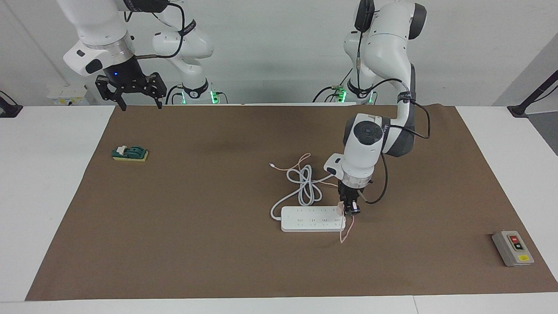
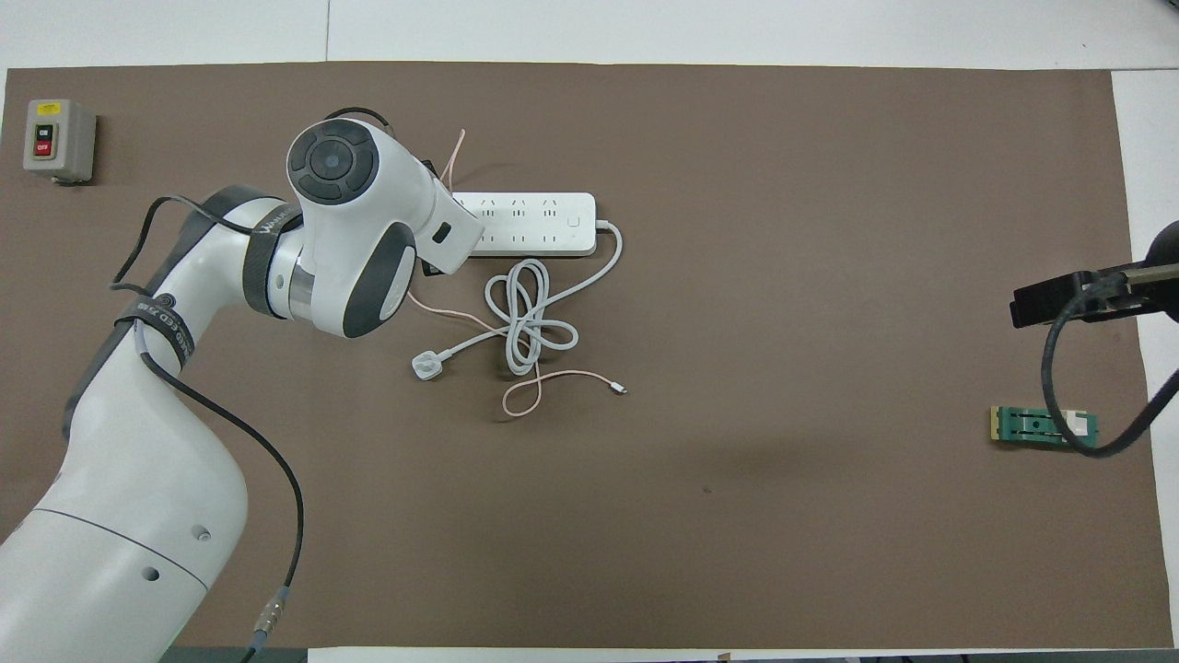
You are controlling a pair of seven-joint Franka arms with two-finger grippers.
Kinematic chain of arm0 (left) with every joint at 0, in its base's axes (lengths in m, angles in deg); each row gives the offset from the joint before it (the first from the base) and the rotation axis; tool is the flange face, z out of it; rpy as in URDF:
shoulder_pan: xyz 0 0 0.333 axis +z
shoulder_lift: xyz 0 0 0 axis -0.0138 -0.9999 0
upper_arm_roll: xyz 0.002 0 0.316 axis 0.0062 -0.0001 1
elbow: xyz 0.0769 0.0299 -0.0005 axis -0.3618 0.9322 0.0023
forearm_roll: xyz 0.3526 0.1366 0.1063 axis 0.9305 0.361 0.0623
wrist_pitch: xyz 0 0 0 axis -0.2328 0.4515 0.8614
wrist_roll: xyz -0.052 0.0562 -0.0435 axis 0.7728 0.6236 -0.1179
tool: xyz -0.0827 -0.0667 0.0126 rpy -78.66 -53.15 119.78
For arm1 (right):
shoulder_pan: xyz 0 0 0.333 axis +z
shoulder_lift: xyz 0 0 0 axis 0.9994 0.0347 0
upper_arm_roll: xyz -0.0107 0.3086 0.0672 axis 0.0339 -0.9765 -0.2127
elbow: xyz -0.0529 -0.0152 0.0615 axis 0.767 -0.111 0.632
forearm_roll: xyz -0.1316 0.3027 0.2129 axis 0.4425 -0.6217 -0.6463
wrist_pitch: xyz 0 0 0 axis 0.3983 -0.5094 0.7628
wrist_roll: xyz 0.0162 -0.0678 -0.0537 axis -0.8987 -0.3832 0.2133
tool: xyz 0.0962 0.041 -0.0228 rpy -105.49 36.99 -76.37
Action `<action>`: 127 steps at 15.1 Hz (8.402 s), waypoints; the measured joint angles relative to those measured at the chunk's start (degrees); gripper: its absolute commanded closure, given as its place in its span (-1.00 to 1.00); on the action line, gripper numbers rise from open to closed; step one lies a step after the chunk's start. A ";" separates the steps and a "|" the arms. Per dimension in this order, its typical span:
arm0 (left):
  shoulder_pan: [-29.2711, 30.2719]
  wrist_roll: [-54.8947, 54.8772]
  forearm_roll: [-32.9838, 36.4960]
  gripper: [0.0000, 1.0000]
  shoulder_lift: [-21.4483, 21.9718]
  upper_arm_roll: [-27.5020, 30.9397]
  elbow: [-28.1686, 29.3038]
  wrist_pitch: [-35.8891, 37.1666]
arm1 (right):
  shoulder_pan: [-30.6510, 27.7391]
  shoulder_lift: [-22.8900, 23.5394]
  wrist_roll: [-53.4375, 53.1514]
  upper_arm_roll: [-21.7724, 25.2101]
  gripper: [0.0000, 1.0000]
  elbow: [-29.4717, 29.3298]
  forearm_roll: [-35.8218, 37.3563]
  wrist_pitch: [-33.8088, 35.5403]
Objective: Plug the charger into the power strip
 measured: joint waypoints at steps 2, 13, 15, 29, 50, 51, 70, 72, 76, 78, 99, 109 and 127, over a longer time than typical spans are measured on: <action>0.00 -0.01 0.01 1.00 0.00 -0.01 0.00 0.00 | 0.00 0.00 0.00 0.00 -1.00 0.00 0.00 0.00; -0.12 -0.01 -4.80 1.00 0.09 -0.67 -0.02 0.85 | 0.00 0.00 0.00 0.00 -1.00 0.00 0.00 0.00; -0.13 -0.01 -4.80 1.00 0.08 -0.66 -0.01 1.03 | 0.00 0.00 0.00 0.00 -1.00 0.00 0.00 0.00; -0.86 -0.23 -2.22 1.00 -0.35 -0.56 -0.21 1.08 | 0.00 0.00 0.00 -0.01 -1.00 0.00 0.00 0.00; -1.05 -6.60 -2.28 1.00 -3.69 -0.32 -4.78 5.46 | -0.01 0.00 0.00 -0.01 -1.00 0.01 0.00 0.00; -1.04 -6.58 -2.31 1.00 -3.61 -0.32 -4.62 5.28 | -0.02 0.00 0.00 -0.01 -1.00 0.01 0.00 0.00; 4.75 -0.37 -7.06 -1.00 8.57 0.66 -10.69 21.77 | 0.01 0.00 0.00 -0.03 -1.00 0.02 0.00 0.05; 5.96 5.89 -7.07 -1.00 11.66 0.73 -10.71 25.59 | 0.01 0.00 0.00 -0.03 -1.00 0.02 0.00 0.05; 10.56 20.03 -7.13 -1.00 16.45 1.04 -10.63 30.30 | 0.01 0.00 0.00 -0.03 -1.00 0.02 0.00 0.06; 11.79 31.78 -7.13 -1.00 17.69 1.31 -10.60 31.31 | 0.01 0.00 0.00 -0.03 -1.00 0.02 0.00 0.06; 17.90 68.45 -6.93 -1.00 22.68 1.92 -8.58 44.81 | -0.01 0.00 0.00 -0.03 -1.00 0.02 0.00 1.16; 19.00 67.97 -6.86 -1.00 29.47 0.89 -0.24 43.02 | -0.01 0.00 0.00 -0.03 -1.00 0.02 0.00 1.16; 20.42 67.68 -6.80 -1.00 29.43 0.51 0.24 41.76 | -0.01 0.00 0.00 -0.03 -1.00 0.02 0.00 1.16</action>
